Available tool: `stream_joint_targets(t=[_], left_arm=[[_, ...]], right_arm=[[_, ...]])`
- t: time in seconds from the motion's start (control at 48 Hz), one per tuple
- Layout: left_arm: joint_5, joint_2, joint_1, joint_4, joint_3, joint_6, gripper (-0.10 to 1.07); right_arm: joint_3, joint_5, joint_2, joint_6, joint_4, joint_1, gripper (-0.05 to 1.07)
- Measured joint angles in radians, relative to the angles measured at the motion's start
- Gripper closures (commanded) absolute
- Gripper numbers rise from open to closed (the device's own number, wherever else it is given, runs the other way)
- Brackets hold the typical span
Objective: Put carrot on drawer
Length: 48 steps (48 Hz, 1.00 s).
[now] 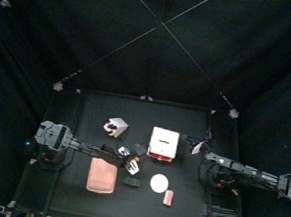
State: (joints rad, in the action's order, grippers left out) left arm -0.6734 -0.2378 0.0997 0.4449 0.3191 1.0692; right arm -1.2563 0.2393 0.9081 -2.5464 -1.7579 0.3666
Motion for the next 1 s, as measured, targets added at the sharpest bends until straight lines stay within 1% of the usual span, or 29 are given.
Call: stream_joint_targets(t=[0.083, 0.188, 0.354, 0.542, 0.625, 0.854, 1.0], left_arm=[[0.0, 0.006, 0.0, 0.009, 0.0, -0.005, 0.35], [0.0, 0.038, 0.0, 0.041, -0.006, -0.006, 0.35], [0.0, 0.091, -0.005, 0.12, -0.04, -0.008, 0.35], [0.0, 0.095, -0.015, 0.149, -0.098, -0.008, 0.35], [-0.002, 0.084, -0.032, 0.15, -0.135, -0.008, 0.35], [0.0, 0.005, -0.124, 0.143, -0.262, -0.014, 0.35], [0.0, -0.055, -0.164, 0.115, -0.333, -0.071, 0.35]], right_arm=[[0.0, -0.005, 0.0, 0.0, -0.002, 0.0, 0.54], [-0.002, -0.006, 0.0, 0.0, 0.0, 0.002, 0.54], [-0.002, -0.006, 0.0, 0.002, 0.0, 0.011, 0.54], [-0.002, -0.008, 0.0, 0.0, 0.0, 0.023, 0.54], [-0.002, -0.009, 0.0, 0.002, 0.0, 0.026, 0.54], [-0.009, -0.011, 0.0, 0.002, -0.002, 0.038, 0.54], [-0.012, -0.011, 0.0, 0.0, -0.002, 0.046, 0.54]])
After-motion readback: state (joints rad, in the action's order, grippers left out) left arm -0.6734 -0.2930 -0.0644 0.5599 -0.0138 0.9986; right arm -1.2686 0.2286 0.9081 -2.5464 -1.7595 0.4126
